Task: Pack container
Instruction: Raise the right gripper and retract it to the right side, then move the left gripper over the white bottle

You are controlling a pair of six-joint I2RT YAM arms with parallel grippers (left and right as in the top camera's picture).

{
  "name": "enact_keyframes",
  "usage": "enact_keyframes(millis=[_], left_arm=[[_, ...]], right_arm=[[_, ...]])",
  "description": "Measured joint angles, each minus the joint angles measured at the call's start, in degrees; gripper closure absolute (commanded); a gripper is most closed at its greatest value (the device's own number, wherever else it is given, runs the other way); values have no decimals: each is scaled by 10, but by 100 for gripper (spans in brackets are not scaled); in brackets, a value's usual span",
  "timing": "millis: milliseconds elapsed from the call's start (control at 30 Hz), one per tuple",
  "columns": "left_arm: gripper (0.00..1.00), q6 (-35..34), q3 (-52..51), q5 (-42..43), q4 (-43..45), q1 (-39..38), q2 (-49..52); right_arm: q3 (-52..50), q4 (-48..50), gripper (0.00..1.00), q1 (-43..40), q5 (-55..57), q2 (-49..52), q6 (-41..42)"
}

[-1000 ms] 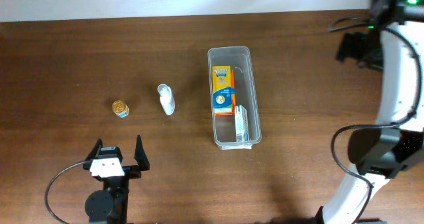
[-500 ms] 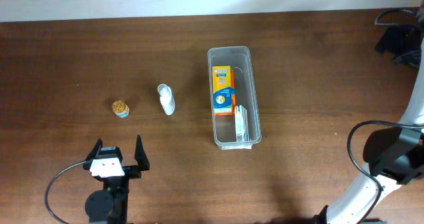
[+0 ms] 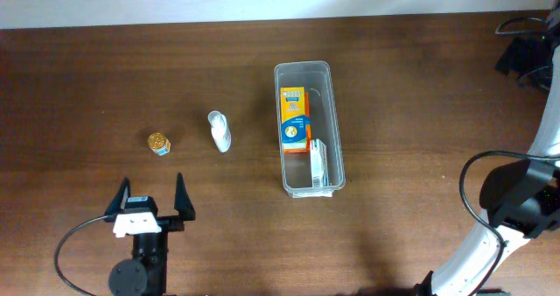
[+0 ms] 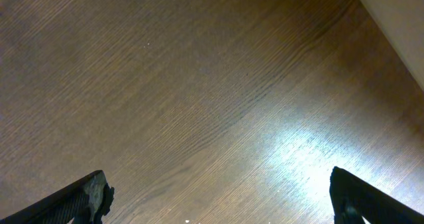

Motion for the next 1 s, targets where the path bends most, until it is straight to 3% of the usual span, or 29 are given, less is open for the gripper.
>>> enact_keyframes(millis=[200,433,667,1000], left_arm=[[1,0,0,4,75,0,0],[1,0,43,8,69,6,12],[1,0,194,45,-53,6,107],[1,0,502,193,-306,6,398]], right_arm=[[0,0,2,0,2,0,0],[0,0,2,0,2,0,0],[0,0,2,0,2,0,-1],[0,0,2,0,3,0,-2]])
